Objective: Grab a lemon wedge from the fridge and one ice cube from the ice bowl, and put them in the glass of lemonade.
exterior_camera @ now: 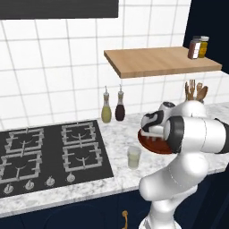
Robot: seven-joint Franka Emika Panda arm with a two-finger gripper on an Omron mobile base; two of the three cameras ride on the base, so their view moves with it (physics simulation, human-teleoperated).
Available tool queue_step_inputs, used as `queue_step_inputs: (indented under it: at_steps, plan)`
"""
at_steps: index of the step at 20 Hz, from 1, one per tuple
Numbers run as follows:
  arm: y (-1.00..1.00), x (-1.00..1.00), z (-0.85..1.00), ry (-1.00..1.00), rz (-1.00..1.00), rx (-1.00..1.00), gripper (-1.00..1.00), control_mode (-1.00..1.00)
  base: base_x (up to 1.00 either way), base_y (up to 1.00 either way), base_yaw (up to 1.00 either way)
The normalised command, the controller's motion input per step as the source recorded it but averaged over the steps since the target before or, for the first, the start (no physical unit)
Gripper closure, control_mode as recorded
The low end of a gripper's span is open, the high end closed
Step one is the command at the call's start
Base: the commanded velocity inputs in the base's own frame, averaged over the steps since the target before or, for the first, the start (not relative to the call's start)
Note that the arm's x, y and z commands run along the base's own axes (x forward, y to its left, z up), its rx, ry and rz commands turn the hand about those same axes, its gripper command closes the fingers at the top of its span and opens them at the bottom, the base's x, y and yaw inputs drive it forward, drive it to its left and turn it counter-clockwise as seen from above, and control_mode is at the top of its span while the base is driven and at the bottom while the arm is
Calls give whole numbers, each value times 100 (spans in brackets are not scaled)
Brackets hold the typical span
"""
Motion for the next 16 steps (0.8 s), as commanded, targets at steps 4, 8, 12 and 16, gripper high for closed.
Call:
queue_step_inputs:
  at_steps: [4,8,12,16]
  plan:
    - [0,9,-19,0,0,0,-100,-100,0,0,0]
    - [0,11,-20,0,0,0,-100,-100,0,0,0]
    - [0,12,-19,0,0,0,100,-100,0,0,0]
    - [0,1,-27,0,0,0,100,-100,0,0,0]
